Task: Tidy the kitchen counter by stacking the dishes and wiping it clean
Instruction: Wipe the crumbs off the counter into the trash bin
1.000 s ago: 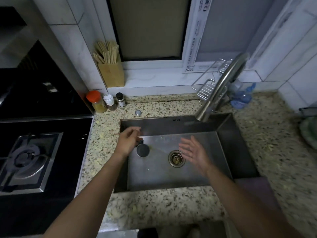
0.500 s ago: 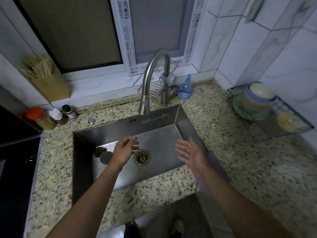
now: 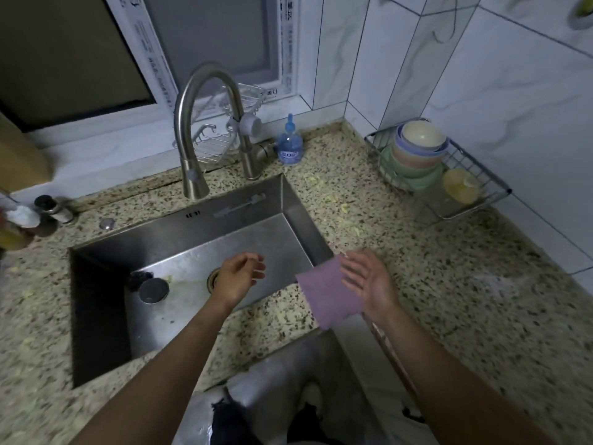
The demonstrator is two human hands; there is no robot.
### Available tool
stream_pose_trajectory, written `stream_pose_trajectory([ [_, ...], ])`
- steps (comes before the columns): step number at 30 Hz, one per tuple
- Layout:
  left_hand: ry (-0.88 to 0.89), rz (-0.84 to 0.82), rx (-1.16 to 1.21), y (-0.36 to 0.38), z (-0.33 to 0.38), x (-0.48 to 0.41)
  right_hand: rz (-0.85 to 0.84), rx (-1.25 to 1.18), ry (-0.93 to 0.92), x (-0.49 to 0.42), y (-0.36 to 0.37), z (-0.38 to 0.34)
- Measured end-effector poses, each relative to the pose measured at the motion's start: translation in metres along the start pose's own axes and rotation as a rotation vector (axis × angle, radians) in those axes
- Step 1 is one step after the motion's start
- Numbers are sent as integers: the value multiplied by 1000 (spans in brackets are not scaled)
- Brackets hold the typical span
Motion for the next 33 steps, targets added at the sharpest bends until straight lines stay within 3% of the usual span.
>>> stream_pose_trajectory([
  [4,-4,-1,-15,20,-17,12,-40,396,-98,6,-11,12],
  [8,15,40,52,30,-28,23,-180,772,-188,9,0,23],
  [13,26,-2,-45,40,-46,44,-376,1346,-380,-16,9,44],
  [16,-17,29,-9,45,-54,61,-387,1597,-440,-31,15,50],
  [20,-212,67,261,57,-61,97,-397,1732,-429,-46,18,64],
  [25,-542,-49,713,59,-97,128,-334,1845,-437,-48,12,79],
  [29,-641,-139,930,66,-121,142,-230,1869,-417,-49,18,82],
  [33,-632,-15,1146,62,-140,148,-129,1870,-343,-56,23,83],
])
Point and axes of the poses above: each hand's wrist, its own x-axis away from the middle knuckle, its own y-axis out of the palm, z = x × y, the point moved 3 cm from there along -x, towards the middle knuckle, and after that the axes turned 9 degrees about -z, right-handed, at the moved point
